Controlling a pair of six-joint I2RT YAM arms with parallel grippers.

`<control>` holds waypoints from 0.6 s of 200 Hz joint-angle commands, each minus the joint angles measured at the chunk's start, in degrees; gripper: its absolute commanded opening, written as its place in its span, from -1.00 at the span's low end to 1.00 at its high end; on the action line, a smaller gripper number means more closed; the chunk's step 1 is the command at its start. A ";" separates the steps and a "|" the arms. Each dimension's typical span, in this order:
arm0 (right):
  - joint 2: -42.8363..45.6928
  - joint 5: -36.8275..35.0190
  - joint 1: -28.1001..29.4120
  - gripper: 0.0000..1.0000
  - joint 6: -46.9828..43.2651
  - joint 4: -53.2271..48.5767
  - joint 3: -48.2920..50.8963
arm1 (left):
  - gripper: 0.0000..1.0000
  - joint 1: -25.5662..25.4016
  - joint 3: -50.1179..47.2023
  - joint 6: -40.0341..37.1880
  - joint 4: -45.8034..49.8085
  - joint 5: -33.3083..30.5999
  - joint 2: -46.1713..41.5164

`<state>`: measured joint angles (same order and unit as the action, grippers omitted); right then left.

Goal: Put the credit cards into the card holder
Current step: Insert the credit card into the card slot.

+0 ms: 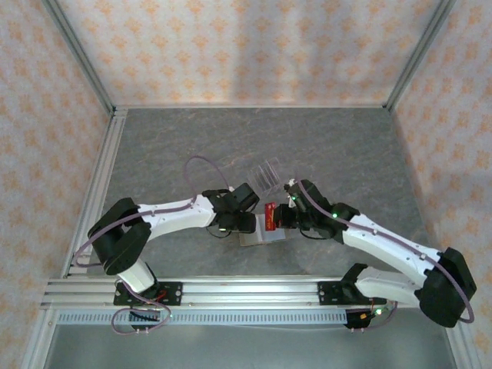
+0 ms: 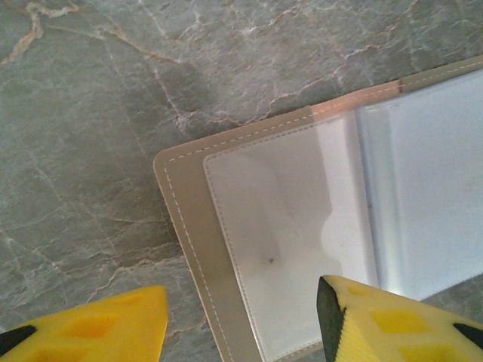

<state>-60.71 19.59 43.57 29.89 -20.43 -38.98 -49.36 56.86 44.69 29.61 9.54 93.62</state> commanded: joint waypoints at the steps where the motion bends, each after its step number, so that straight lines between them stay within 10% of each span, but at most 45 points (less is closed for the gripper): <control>1: 2.25 0.26 0.02 -1.00 -1.32 6.74 2.17 | 0.11 -0.25 1.19 1.05 1.89 -2.86 0.92; 120: 2.72 -0.45 -0.50 -0.92 0.09 17.80 11.83 | -0.01 -0.74 -1.68 1.63 0.74 -2.64 3.40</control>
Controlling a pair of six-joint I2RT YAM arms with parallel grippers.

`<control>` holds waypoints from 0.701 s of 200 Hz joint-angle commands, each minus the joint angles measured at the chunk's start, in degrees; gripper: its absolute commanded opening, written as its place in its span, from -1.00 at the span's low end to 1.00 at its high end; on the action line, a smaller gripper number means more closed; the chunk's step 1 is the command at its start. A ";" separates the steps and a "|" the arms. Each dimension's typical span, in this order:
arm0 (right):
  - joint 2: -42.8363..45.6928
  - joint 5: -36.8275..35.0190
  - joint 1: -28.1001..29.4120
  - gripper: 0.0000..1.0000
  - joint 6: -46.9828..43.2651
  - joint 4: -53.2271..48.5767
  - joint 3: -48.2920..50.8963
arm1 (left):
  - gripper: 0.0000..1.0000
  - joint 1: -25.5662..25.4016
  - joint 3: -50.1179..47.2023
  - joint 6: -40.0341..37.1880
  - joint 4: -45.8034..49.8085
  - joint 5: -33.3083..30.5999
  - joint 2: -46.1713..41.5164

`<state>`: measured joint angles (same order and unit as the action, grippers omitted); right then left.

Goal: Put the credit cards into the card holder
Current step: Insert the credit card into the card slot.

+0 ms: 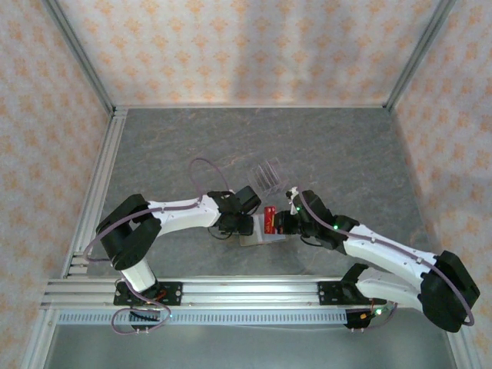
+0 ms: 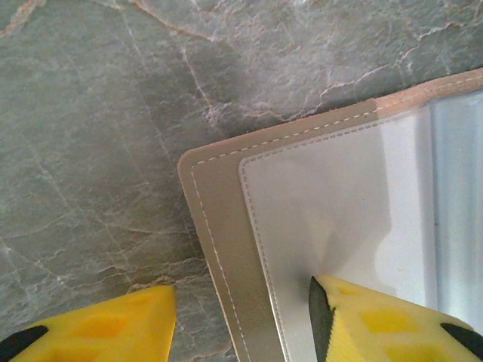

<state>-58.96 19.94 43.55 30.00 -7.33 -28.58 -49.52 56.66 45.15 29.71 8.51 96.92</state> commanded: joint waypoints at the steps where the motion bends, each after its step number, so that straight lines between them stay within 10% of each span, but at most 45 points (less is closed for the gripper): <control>1: 0.96 -0.79 -0.52 -0.92 -0.02 4.84 1.51 | -0.02 -0.58 -1.52 1.17 0.62 -1.59 0.06; 140: -6.66 1.19 -1.45 -0.92 -0.03 15.86 4.08 | -0.28 -0.79 -2.11 0.64 0.43 -0.84 -0.24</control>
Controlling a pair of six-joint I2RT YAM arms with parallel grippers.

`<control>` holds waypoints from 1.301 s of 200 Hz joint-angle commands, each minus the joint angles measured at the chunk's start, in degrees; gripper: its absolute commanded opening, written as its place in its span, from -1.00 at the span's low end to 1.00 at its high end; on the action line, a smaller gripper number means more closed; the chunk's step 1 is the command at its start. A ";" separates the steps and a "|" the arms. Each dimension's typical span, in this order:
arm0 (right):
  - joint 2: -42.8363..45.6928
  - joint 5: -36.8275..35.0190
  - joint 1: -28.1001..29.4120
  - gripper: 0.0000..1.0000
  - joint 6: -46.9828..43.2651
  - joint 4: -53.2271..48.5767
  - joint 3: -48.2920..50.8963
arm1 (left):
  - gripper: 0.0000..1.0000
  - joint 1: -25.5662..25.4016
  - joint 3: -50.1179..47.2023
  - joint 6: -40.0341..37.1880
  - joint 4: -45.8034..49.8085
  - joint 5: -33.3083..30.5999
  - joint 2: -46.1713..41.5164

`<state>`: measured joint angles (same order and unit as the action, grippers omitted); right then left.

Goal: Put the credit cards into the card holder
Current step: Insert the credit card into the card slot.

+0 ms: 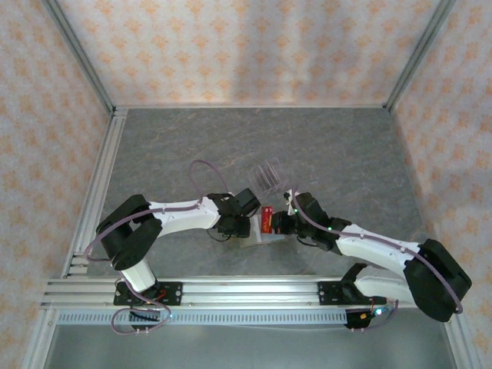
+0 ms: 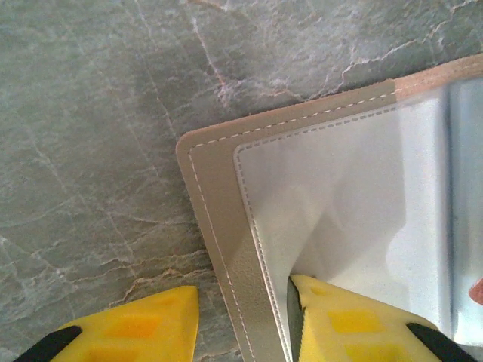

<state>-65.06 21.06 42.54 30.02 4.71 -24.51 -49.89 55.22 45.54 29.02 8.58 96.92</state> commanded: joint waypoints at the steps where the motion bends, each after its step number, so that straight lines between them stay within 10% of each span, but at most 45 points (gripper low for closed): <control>1: -0.58 0.10 -0.44 -0.92 -0.09 3.82 0.05 | -0.28 -0.44 -0.70 0.25 1.13 -0.92 -0.29; 260: -9.12 9.85 -1.85 -1.00 3.09 7.77 1.38 | -0.26 -0.46 -1.49 0.68 1.18 -1.22 -1.27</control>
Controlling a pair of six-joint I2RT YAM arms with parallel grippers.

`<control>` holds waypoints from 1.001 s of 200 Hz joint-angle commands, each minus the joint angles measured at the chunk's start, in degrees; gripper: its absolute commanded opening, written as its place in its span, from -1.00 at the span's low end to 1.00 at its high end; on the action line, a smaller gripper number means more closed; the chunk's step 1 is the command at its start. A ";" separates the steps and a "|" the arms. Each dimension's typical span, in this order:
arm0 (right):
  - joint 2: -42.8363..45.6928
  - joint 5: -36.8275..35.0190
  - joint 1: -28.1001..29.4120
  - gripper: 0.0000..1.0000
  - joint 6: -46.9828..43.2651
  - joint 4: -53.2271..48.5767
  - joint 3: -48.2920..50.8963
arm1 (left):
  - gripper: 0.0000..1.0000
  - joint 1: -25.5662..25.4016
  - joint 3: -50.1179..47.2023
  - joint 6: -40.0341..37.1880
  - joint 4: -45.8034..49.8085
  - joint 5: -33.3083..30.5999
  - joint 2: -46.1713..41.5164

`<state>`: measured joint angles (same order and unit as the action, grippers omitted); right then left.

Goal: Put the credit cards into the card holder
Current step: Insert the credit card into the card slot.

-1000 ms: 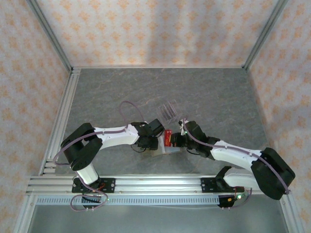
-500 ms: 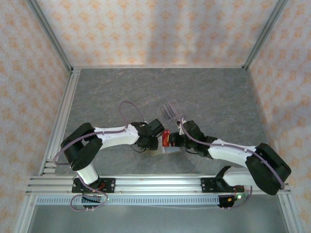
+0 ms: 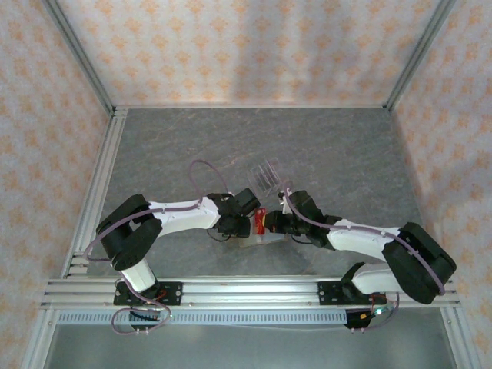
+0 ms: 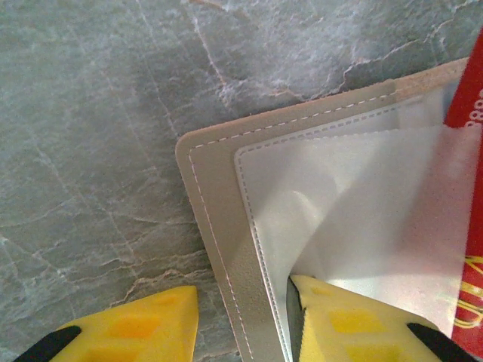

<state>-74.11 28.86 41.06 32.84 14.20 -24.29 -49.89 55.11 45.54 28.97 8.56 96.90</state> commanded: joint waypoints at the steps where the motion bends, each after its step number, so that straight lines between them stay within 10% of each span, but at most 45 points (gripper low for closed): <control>1: -0.07 2.10 -0.37 -1.00 0.28 -1.81 1.17 | -0.26 -0.42 -1.40 0.69 1.20 -1.23 -1.22; 200: -10.06 7.53 -0.85 -1.00 -6.77 -10.99 -6.64 | -0.26 -0.45 0.64 0.33 1.89 -1.19 -1.68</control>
<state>-83.48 36.10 40.29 27.38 6.39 -30.02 -49.89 54.81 45.54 28.86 8.56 96.57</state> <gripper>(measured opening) 0.041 0.369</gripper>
